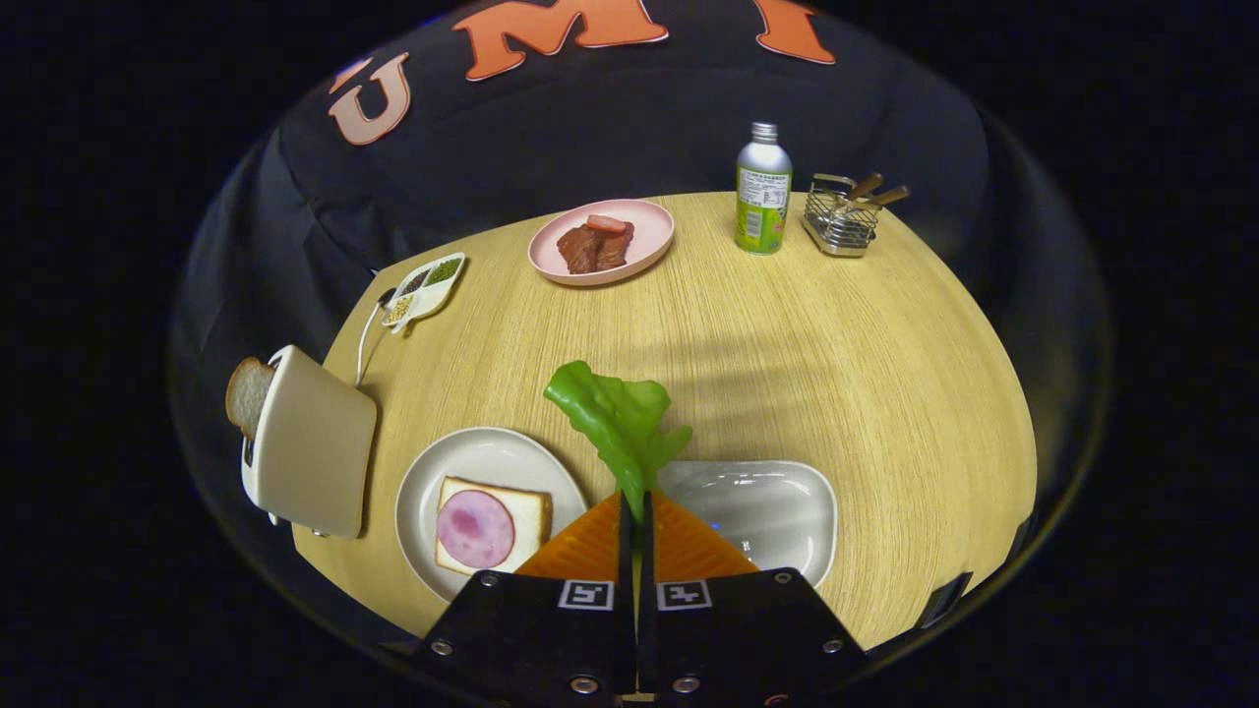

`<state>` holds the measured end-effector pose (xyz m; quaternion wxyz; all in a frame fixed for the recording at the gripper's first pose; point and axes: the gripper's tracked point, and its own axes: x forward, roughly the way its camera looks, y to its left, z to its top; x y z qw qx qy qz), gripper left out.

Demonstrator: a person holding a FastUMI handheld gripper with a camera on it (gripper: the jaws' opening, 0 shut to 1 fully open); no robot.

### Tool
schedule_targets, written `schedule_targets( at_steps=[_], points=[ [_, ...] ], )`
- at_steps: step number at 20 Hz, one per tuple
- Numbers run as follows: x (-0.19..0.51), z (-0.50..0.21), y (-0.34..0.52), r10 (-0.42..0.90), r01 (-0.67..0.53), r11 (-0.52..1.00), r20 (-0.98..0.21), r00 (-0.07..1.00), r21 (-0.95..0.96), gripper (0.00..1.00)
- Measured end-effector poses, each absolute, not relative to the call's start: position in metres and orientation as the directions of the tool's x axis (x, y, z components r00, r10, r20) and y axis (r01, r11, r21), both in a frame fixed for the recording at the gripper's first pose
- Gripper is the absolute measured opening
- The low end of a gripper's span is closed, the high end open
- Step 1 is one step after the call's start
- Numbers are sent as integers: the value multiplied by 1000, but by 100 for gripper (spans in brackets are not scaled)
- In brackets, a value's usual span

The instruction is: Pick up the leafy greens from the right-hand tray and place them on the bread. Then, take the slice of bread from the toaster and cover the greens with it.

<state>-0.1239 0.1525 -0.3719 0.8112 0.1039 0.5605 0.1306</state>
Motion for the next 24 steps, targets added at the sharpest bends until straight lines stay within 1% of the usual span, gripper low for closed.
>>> schedule_targets(
  at_steps=[5, 11, 13, 17, 19, 20, 21, 23, 24],
  points=[
    [-130, -363, 187, 383, -155, 924, -870, 310, 351, 2],
    [-151, -368, 226, 430, -225, 897, -869, 243, 381, 2],
    [-160, -376, 235, 426, -228, 896, -882, 202, 381, 3],
    [-171, -379, 264, 468, -215, 875, -873, 140, 434, 4],
    [-179, -375, 277, 497, -219, 857, -862, 103, 467, 8],
    [-183, -373, 284, 514, -220, 845, -854, 83, 488, 11],
    [-185, -371, 288, 522, -226, 839, -850, 77, 495, 11],
    [-186, -370, 290, 517, -241, 839, -852, 77, 487, 15],
    [-185, -368, 293, 520, -246, 837, -851, 78, 489, 21]
  ],
)
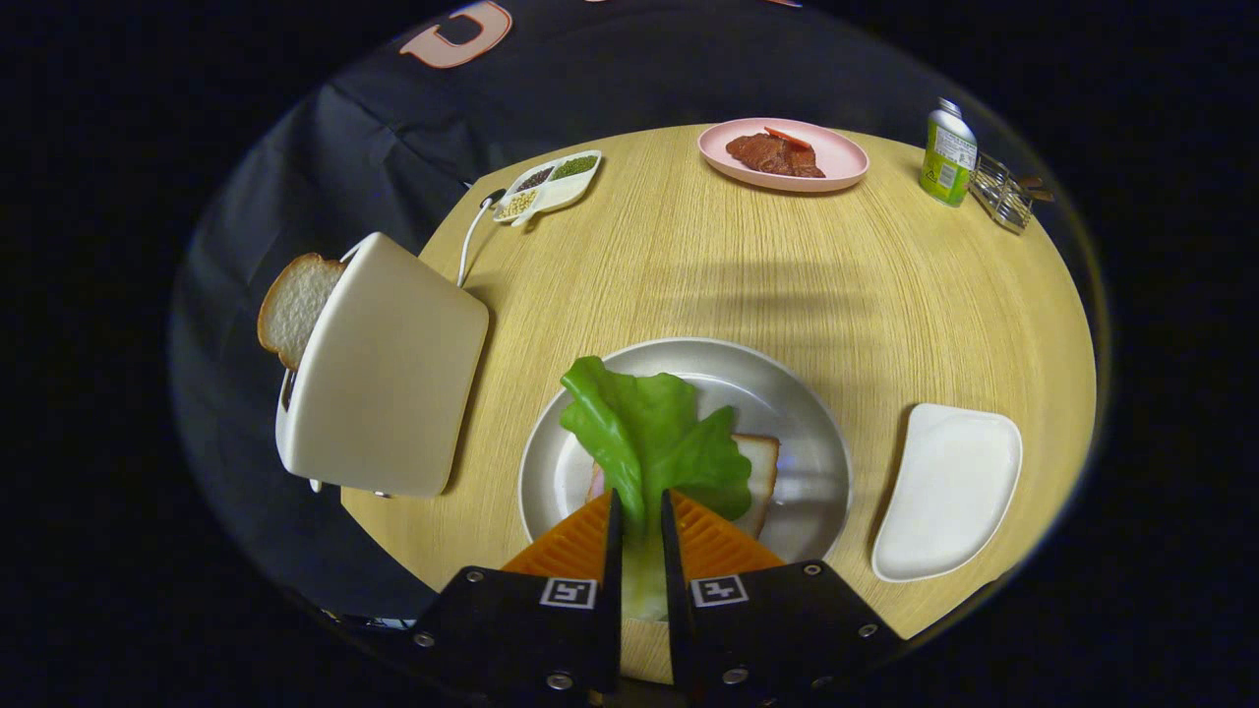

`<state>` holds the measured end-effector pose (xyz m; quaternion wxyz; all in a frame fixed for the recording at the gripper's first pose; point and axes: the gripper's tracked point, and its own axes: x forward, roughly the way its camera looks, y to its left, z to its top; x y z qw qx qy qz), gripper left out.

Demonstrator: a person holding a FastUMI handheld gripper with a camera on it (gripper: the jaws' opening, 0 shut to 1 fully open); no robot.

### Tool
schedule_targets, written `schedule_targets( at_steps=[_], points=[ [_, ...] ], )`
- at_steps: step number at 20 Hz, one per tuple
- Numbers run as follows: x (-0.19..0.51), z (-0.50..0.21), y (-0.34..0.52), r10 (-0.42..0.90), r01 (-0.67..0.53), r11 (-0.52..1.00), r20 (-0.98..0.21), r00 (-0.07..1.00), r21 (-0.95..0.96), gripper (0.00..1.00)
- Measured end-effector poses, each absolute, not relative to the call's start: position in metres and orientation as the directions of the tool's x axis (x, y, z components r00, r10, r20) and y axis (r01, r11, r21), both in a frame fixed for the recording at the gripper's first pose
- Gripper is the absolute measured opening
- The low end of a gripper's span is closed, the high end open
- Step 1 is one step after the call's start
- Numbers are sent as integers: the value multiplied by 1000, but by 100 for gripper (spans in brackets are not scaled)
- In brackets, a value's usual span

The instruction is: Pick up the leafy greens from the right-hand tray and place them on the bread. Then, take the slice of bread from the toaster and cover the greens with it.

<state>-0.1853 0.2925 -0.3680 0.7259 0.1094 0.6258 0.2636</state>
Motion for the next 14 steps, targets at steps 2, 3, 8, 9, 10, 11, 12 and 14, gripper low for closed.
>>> schedule_targets(
  at_steps=[2, 3, 8, 9, 10, 11, 12, 14],
  points=[
    [-184, -362, 296, 529, -250, 832, -844, 89, 495, 30],
    [-182, -359, 296, 529, -247, 833, -843, 97, 494, 34],
    [-169, -321, 304, 553, -278, 818, -821, 142, 503, 39],
    [-164, -309, 306, 554, -291, 818, -816, 165, 497, 39],
    [-157, -296, 310, 561, -306, 813, -807, 184, 495, 39],
    [-152, -283, 314, 565, -319, 810, -800, 203, 492, 41],
    [-148, -269, 320, 581, -343, 797, -787, 210, 497, 43],
    [-141, -242, 334, 605, -399, 772, -764, 225, 494, 50]
  ],
)
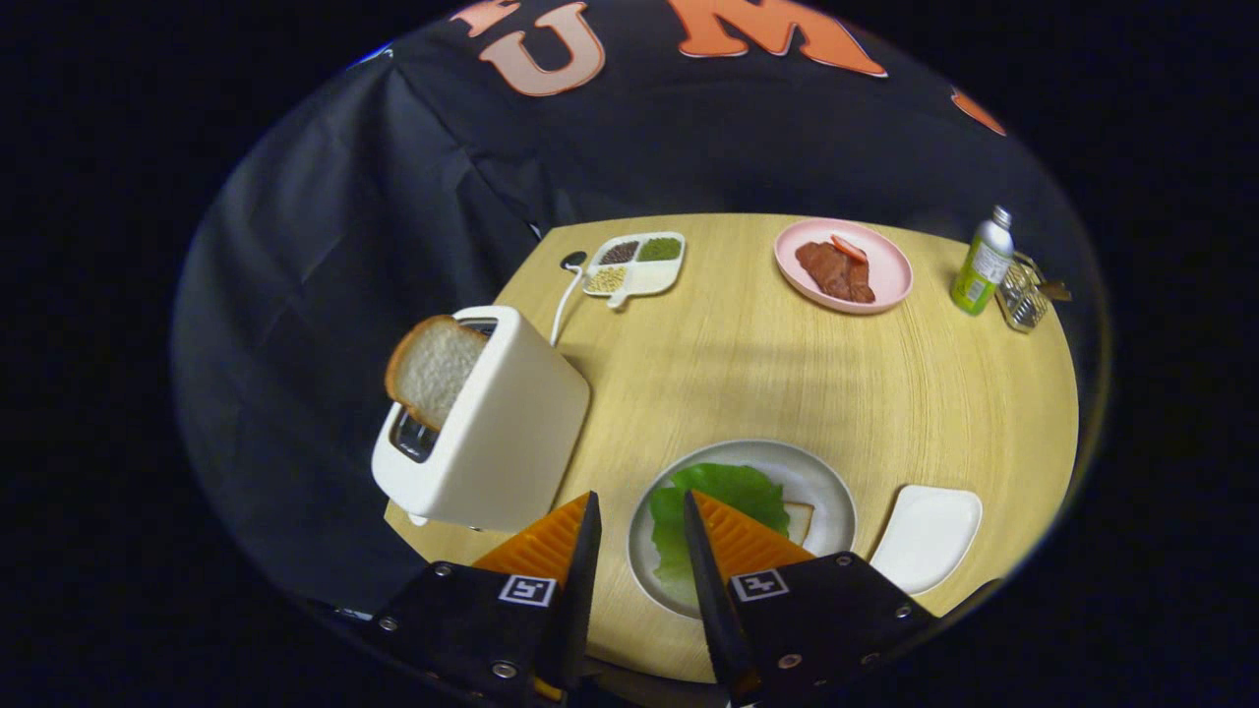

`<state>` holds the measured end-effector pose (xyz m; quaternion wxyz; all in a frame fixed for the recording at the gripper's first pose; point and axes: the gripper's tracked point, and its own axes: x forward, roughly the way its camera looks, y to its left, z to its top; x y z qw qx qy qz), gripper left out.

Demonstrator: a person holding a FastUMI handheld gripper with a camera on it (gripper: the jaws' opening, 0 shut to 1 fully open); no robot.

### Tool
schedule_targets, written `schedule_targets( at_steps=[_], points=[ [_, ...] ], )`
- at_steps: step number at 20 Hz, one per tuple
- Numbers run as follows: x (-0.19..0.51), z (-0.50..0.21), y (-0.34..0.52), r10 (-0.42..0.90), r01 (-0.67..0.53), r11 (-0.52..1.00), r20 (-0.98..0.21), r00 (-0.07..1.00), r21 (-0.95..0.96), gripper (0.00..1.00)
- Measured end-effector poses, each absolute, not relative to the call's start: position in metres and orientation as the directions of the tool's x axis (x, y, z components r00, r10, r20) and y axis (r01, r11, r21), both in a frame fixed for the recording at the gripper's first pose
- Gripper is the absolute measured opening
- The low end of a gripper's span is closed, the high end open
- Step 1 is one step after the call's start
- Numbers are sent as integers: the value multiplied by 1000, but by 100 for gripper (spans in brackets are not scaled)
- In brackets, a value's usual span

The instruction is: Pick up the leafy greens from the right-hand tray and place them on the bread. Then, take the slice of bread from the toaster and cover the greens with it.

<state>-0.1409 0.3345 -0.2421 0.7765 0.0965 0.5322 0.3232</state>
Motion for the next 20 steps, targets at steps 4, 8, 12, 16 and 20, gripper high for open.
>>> schedule_targets(
  at_steps=[4, 8, 12, 16, 20],
  points=[
    [-133, -193, 363, 631, -491, 736, -735, 248, 467, 68],
    [-119, -158, 395, 627, -537, 729, -728, 278, 424, 80],
    [-111, -146, 435, 615, -526, 738, -742, 267, 423, 81],
    [-111, -144, 471, 594, -525, 742, -771, 229, 416, 81],
    [-113, -154, 501, 548, -508, 764, -817, 182, 399, 81]
  ],
)
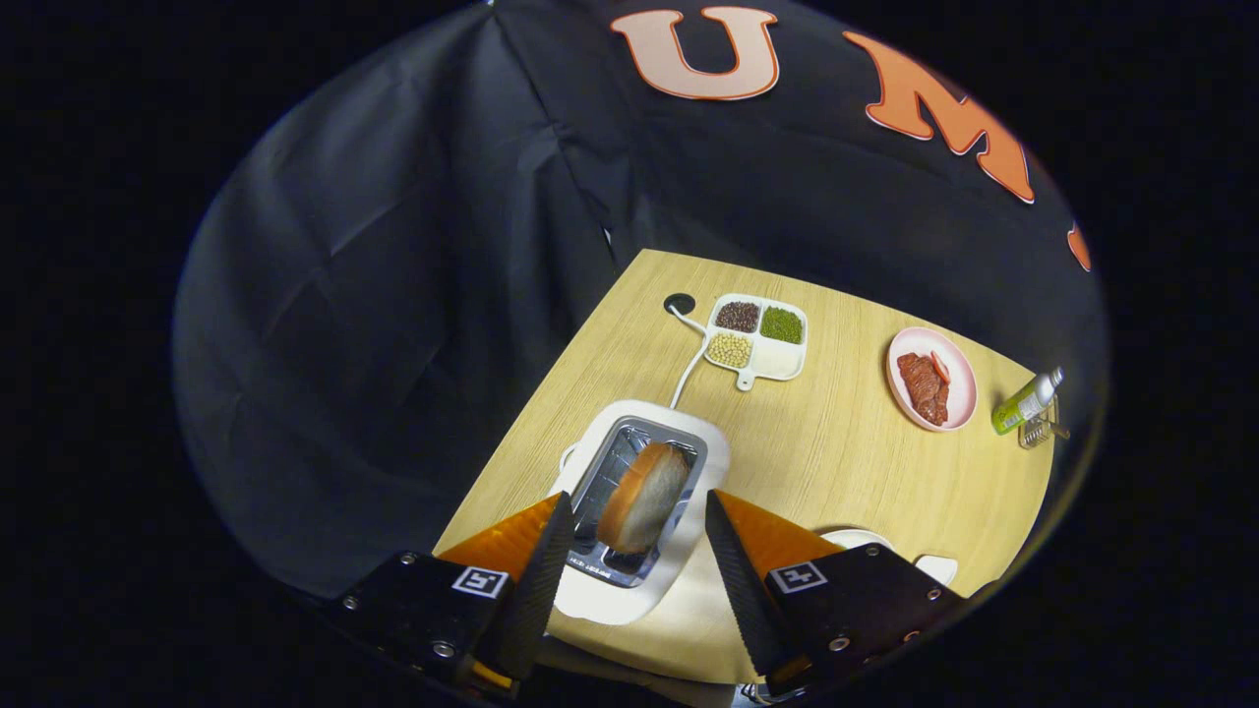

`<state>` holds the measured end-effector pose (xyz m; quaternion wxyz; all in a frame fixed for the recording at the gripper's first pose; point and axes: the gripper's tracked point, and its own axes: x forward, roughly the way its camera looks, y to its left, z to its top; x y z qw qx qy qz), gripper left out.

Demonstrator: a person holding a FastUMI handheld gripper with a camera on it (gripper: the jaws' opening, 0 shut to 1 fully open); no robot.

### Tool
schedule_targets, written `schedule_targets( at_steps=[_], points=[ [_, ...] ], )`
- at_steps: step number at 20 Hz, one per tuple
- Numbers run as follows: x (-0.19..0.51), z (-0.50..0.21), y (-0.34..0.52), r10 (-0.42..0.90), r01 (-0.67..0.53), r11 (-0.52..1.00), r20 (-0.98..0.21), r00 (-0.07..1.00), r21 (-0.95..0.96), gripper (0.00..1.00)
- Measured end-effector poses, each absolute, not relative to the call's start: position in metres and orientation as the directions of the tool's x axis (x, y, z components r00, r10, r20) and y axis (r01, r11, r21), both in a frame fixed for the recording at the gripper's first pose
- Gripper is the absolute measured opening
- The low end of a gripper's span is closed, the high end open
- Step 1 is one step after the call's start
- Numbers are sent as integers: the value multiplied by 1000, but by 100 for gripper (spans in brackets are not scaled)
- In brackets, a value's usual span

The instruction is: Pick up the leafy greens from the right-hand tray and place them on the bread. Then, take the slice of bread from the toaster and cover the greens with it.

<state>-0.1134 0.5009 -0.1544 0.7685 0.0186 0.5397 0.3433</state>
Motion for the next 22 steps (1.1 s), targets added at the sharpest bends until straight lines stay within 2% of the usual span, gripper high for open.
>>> schedule_targets(
  at_steps=[6, 9, 11, 16, 17, 20, 22],
  points=[
    [-115, -185, 517, 465, -509, 787, -878, 118, 348, 79],
    [-115, -201, 515, 413, -495, 809, -906, 93, 318, 72],
    [-116, -207, 517, 399, -483, 813, -915, 55, 325, 65],
    [-118, -219, 515, 370, -475, 811, -928, -37, 342, 40],
    [-117, -221, 516, 369, -468, 813, -928, -46, 347, 38],
    [-115, -222, 512, 377, -436, 821, -923, -74, 370, 20],
    [-109, -219, 511, 407, -422, 815, -911, -71, 397, 13]
  ],
)
